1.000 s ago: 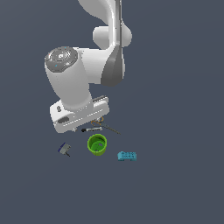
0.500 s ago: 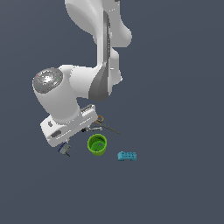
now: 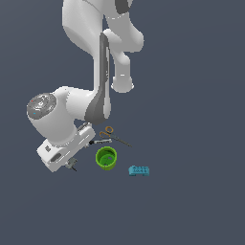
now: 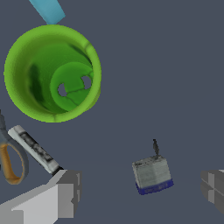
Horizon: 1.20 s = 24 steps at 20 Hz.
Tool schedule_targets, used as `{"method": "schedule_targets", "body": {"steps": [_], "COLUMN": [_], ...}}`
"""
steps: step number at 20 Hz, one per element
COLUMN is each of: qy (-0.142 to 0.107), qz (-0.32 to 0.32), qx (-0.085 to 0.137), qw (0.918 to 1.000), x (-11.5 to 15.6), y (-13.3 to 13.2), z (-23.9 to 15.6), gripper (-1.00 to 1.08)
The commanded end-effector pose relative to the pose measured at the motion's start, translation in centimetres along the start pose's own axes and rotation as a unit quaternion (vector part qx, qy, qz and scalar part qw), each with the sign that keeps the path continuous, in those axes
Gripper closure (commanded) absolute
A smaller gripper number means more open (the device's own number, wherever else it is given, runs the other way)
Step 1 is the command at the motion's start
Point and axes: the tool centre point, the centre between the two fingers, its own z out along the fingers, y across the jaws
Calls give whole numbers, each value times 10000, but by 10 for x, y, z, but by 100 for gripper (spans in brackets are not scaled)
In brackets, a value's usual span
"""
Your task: Pick up a designated object from a clutter of objects.
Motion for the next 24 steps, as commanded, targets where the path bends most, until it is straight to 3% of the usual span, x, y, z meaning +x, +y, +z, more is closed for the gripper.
{"method": "schedule_targets", "body": {"steps": [1, 12, 24], "qy": [16, 54, 59], "qz": [-248, -977, -1114], "qx": [-18, -74, -83], "qw": [9997, 9952, 9937], "x": [-7, -29, -34], "y": [9, 32, 36], "z": [12, 48, 59], "gripper": [-92, -92, -92]}}
